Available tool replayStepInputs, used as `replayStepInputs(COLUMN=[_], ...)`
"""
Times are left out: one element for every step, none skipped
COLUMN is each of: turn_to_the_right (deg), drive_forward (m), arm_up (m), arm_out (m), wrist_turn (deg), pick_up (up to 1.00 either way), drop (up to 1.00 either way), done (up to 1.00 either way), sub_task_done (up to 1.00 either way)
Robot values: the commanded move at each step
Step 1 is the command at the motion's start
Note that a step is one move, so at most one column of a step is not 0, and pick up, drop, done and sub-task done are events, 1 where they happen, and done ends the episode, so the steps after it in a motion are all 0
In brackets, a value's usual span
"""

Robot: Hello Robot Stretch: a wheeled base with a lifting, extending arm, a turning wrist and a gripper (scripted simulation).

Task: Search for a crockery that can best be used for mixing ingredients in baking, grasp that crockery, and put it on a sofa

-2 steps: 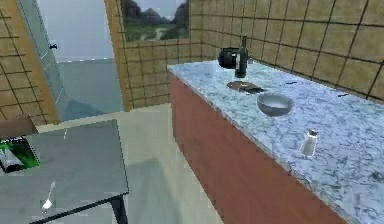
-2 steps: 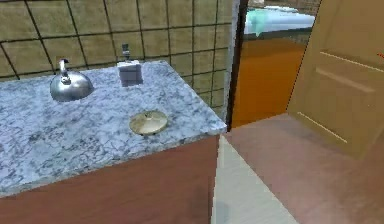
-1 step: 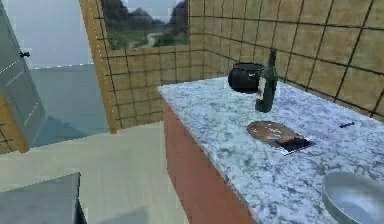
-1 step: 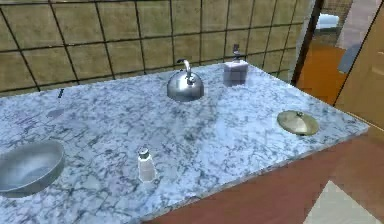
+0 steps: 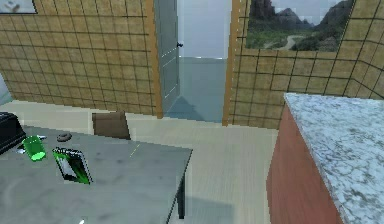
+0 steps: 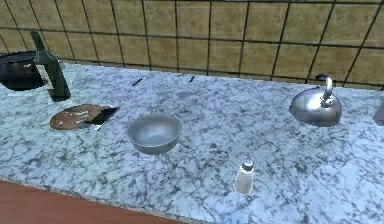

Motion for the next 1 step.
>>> replayStepInputs(turn_to_the_right=[0.0], drive_forward=[0.0], arm_up=[0.5], arm_out=[0.0], wrist_turn=[0.0], pick_up=[0.0], drop=[0.0], done=[0.0], sub_task_done=[0.0])
